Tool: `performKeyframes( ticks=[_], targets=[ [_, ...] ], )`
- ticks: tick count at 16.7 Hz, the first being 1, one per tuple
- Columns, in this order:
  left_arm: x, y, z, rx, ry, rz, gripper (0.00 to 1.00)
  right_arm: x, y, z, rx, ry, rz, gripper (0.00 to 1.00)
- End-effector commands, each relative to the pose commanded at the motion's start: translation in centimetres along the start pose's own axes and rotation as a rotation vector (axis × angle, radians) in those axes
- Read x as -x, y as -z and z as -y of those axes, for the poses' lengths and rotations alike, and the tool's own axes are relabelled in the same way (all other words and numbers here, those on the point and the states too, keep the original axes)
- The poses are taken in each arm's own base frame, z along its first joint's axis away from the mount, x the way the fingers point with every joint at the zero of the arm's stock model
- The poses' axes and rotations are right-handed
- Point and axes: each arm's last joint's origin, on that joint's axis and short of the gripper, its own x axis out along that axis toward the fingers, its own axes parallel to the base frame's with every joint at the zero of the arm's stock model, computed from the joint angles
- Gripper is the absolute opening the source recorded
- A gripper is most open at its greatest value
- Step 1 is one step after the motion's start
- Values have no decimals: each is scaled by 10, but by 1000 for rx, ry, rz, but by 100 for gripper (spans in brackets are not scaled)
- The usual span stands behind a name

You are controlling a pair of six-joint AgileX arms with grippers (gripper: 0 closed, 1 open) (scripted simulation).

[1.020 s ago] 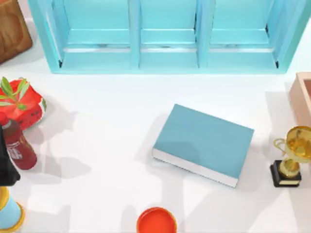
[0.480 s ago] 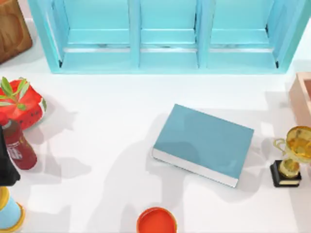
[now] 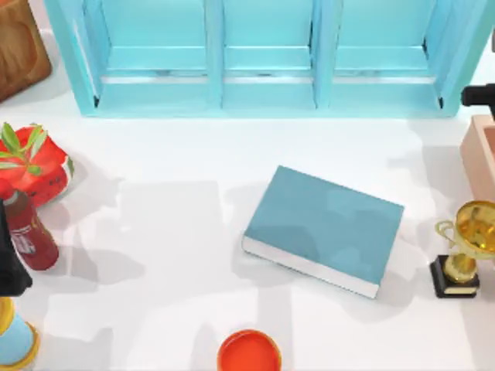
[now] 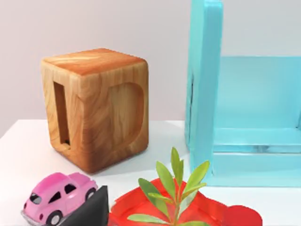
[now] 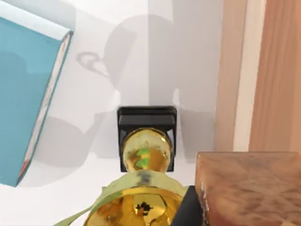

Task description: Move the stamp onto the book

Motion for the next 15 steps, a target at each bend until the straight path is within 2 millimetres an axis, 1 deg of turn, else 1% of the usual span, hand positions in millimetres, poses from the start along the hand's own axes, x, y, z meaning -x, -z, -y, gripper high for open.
performKeyframes(
  ticks=[5,6,7,8,10,13,15],
  targets=[
    [0,0,0,0,0,0,100,-2,-2,0,-5,-1,-4,0],
    [0,0,0,0,0,0,100,-4,-5,-5,-5,-2,1,0],
    [0,0,0,0,0,0,100,-9,-9,-14,-4,-2,4,0],
    [0,0,0,0,0,0,100,-15,-14,-27,-3,-2,4,0],
    [0,0,0,0,0,0,100,-32,-19,-61,-3,1,-6,0],
    [0,0,0,0,0,0,100,-56,-13,-124,-6,6,-16,0],
    [0,0,0,0,0,0,100,-73,-7,-161,-5,6,-12,0]
  ],
)
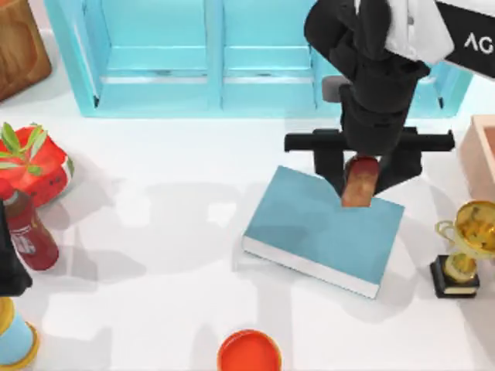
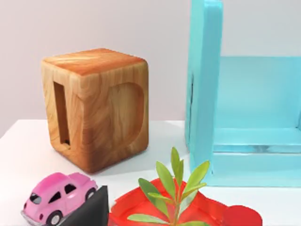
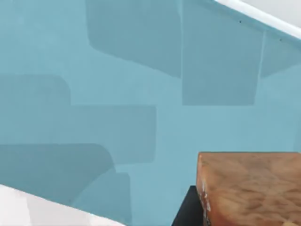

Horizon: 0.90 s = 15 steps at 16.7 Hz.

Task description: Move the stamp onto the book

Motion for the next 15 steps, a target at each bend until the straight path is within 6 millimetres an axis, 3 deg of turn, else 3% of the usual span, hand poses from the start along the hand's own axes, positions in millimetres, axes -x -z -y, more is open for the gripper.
performKeyframes(
  ticks=[3,13,15],
  targets=[
    [0,0,0,0,0,0,100,-15,3,-25,0,-4,8,0],
    [0,0,0,0,0,0,100,-10,3,-25,0,-4,8,0],
    [0,0,0,0,0,0,100,-10,3,-25,0,-4,8,15]
  ],
)
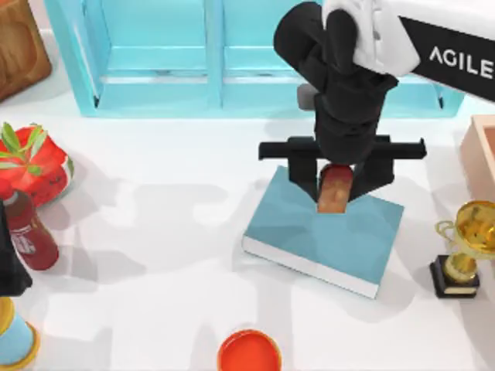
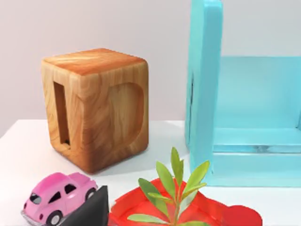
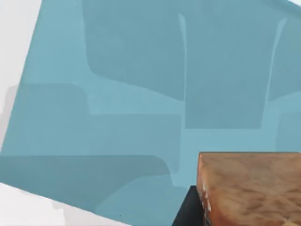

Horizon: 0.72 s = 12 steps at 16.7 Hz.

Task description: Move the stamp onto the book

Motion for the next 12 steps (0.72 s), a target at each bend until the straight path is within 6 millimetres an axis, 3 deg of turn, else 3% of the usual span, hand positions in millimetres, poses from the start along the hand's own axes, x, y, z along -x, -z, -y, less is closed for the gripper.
performKeyframes(
  ticks=[11,12],
  targets=[
    [0,0,0,0,0,0,100,0,0,0,0,0,0,98],
    [0,0,0,0,0,0,100,0,0,0,0,0,0,100]
  ],
)
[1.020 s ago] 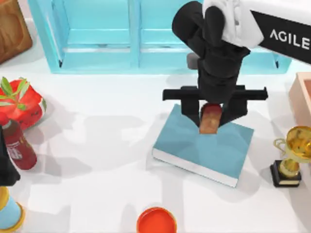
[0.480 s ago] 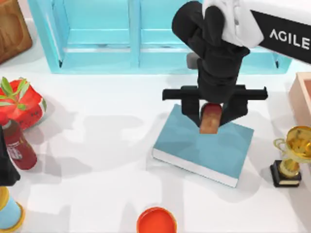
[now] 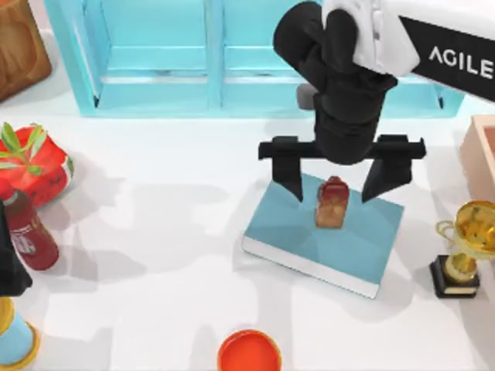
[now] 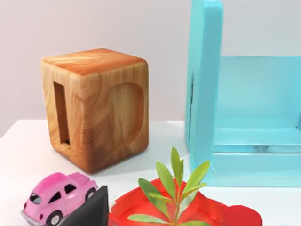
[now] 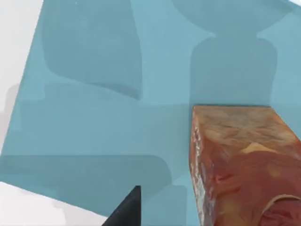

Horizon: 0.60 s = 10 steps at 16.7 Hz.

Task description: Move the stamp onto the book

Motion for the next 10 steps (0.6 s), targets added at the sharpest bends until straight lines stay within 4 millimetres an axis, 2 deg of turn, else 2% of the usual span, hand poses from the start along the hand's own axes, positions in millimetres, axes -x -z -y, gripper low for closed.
performKeyframes(
  ticks=[10],
  targets=[
    [0,0,0,0,0,0,100,4,0,0,-1,0,0,100]
  ],
)
